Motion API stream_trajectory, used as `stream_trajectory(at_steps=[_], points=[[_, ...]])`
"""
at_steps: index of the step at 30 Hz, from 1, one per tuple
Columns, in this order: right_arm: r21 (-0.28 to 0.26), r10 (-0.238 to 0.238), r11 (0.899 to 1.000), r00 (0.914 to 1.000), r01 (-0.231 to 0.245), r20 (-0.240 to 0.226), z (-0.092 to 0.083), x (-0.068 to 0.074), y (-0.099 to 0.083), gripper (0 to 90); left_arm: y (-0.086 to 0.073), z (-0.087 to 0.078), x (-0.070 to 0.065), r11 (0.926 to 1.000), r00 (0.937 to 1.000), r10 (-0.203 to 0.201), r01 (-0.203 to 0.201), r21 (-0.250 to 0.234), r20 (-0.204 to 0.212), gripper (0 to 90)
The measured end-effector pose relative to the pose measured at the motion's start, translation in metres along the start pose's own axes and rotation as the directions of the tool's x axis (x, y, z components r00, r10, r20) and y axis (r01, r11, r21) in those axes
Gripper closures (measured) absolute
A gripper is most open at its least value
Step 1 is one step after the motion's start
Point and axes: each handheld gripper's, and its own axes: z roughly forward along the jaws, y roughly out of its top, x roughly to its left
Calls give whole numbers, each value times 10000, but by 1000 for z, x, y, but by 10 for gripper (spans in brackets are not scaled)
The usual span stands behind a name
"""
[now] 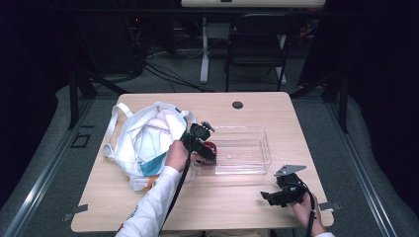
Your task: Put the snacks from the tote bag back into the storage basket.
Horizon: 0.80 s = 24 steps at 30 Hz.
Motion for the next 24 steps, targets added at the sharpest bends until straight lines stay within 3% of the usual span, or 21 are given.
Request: stream_trajectory(at_steps=[24], points=[[101,-173,9998,9998,173,24,-1,0,0,147,-6,2,-10,9995,9992,309,-309,-8,-251,256]])
